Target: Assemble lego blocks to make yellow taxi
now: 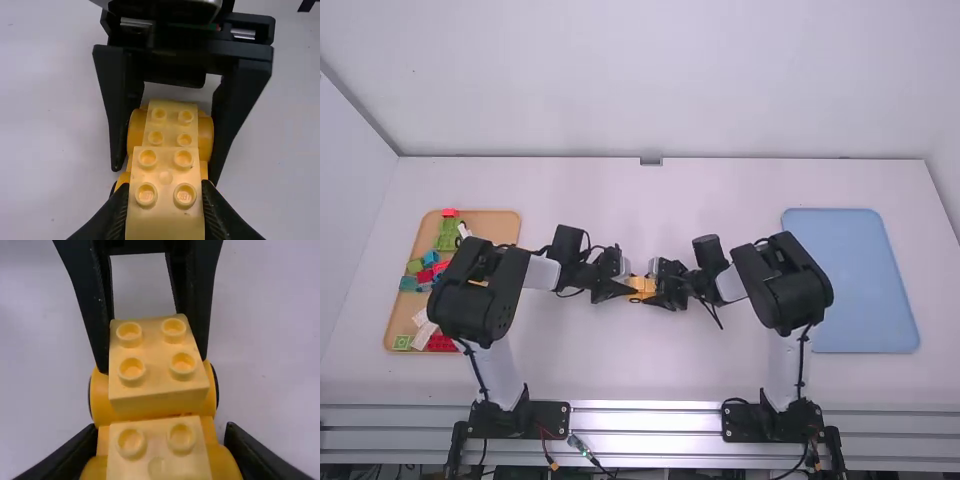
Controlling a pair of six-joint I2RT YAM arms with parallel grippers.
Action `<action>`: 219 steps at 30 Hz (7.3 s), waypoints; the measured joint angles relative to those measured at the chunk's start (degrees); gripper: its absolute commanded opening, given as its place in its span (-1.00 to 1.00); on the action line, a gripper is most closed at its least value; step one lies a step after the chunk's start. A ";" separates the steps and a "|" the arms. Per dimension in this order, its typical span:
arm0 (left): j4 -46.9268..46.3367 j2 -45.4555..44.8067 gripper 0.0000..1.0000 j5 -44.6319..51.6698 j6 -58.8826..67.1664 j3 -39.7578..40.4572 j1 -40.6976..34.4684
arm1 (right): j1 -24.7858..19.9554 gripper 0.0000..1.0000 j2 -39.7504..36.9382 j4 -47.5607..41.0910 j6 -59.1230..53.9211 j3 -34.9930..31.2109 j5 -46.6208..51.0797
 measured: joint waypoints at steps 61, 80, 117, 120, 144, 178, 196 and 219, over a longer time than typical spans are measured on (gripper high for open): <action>1.79 -0.02 -0.70 -3.45 3.72 0.46 -2.67 | -1.55 -0.06 -0.02 -5.14 -6.71 0.37 -2.60; -6.43 -4.00 -0.85 -9.68 3.96 1.11 -3.48 | -0.35 -0.05 0.00 -5.27 -7.08 0.33 -2.78; -8.00 -3.93 -0.51 -5.97 4.57 0.63 -3.50 | -0.42 -0.04 0.00 -5.18 -7.10 0.26 -2.95; -8.09 -3.93 -0.40 -5.95 4.61 0.63 -3.48 | -0.42 -0.04 0.00 -5.20 -7.08 0.26 -2.93; -8.26 -4.00 -0.04 -4.85 4.61 0.63 -3.30 | -0.42 -0.04 0.00 -5.22 -7.13 0.26 -2.93; -3.82 0.90 -0.97 3.10 3.52 2.49 -2.38 | -0.31 -0.03 0.00 -5.46 -7.89 -0.13 -3.67; -15.32 -6.38 -0.97 -4.81 2.71 2.97 -2.47 | -0.37 -0.03 0.00 -5.14 -7.63 -0.11 -3.41; -7.69 -5.38 -0.97 -7.28 -0.68 0.28 -5.46 | -0.68 -0.03 0.00 -5.07 -7.50 -0.11 -3.28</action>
